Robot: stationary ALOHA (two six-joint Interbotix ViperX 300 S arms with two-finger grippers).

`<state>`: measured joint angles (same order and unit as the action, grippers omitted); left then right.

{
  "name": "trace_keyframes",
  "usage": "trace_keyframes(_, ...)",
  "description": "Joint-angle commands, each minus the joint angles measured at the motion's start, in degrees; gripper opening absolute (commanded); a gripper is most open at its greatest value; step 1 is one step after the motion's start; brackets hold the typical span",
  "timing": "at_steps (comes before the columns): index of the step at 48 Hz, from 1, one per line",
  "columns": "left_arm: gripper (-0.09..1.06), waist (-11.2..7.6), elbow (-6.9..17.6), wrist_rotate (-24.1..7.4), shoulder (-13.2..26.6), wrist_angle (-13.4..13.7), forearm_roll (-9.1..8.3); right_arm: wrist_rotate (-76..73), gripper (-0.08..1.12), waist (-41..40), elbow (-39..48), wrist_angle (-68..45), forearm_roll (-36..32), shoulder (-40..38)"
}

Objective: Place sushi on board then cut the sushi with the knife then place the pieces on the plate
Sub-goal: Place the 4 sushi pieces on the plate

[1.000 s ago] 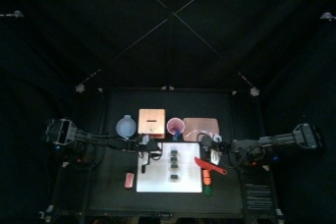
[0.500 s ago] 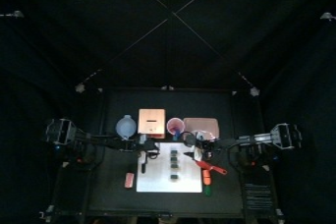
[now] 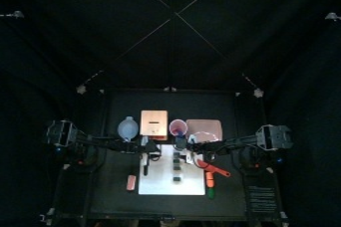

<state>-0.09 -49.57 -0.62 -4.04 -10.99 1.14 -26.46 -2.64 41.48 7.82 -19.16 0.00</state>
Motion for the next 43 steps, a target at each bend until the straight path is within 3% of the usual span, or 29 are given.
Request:
trace_keyframes(1, 0.67, 0.18, 0.62, -0.09, -0.70, -0.53, -0.18, 0.09, 0.94, 0.09, -1.76, -0.18, -0.18, 0.18)
trace_keyframes(27, 0.67, 0.18, 0.44, -0.09, -0.44, -0.53, -0.18, 0.00, 0.90, 0.18, -4.57, 0.00, -0.53, 5.89)
trace_keyframes(43, 0.67, 0.18, 0.26, -0.09, -0.35, -0.44, -0.09, -0.44, 0.54, 0.79, -5.19, 3.25, -0.26, 5.19)
